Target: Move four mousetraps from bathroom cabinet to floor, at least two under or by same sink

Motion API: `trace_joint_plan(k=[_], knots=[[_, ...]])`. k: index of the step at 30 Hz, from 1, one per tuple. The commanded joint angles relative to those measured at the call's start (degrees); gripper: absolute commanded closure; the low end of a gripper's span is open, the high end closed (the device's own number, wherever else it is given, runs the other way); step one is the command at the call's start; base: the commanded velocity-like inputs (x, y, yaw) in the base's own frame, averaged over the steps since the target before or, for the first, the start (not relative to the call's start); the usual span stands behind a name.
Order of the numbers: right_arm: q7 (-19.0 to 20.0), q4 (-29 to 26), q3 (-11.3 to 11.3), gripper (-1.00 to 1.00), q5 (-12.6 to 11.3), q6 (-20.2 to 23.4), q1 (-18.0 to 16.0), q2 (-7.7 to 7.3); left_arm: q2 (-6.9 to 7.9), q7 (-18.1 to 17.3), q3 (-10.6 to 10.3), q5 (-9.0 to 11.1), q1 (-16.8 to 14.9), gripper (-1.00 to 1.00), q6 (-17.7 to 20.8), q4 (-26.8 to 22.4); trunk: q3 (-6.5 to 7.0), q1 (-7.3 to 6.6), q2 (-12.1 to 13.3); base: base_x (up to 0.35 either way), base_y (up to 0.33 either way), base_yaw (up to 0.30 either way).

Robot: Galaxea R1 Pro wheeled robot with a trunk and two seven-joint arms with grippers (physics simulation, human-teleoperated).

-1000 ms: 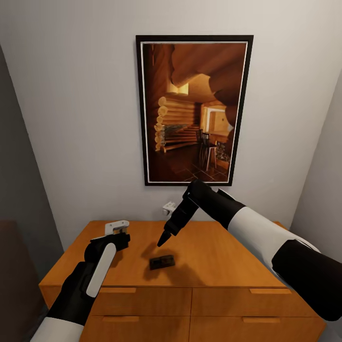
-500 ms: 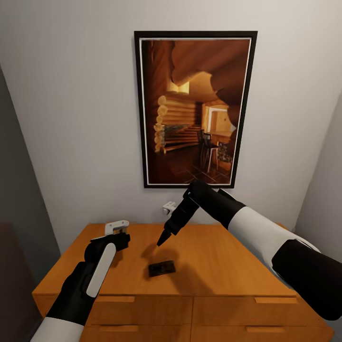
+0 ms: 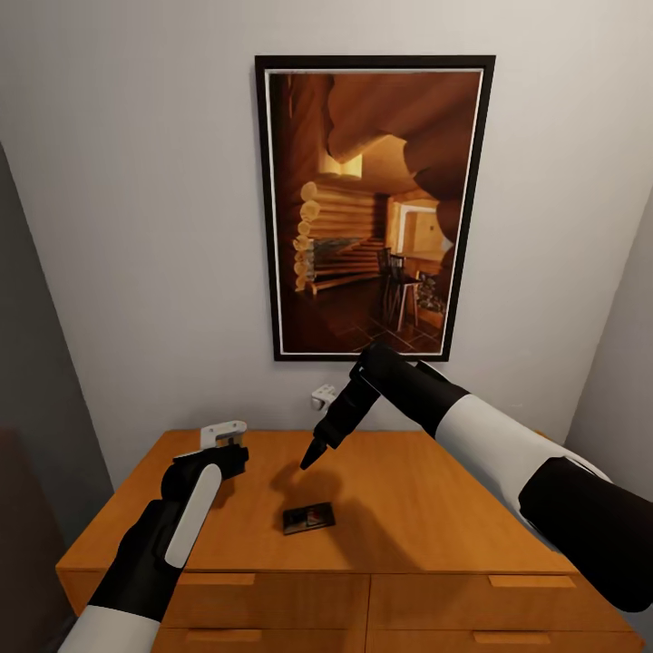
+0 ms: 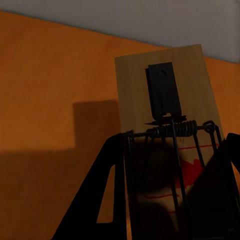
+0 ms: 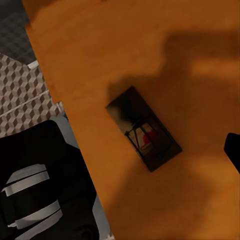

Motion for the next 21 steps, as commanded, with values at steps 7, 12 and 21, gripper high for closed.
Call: trace_joint_plan(k=[7, 12, 21], knots=[[0.5, 0.0, 0.3, -1.00, 0.0, 0.4, 0.0, -0.05, 0.01, 0.7, -0.1, 0.6, -0.1, 1.00, 0.1, -0.1, -0.08, 0.01, -0.1, 0.001, 0.000, 0.000], [0.7, 0.2, 0.5, -1.00, -0.3, 0.4, 0.3, -0.02, 0.01, 0.7, -0.1, 0.6, -0.1, 1.00, 0.1, -0.1, -0.08, 0.01, -0.1, 0.000, 0.000, 0.000], [0.5, 9.3, 0.6, -1.00, 0.1, 0.4, 0.4, 2.22, 0.00, 0.7, -0.1, 0.8, -0.1, 1.00, 0.1, -0.1, -0.08, 0.01, -0.1, 0.000, 0.000, 0.000]])
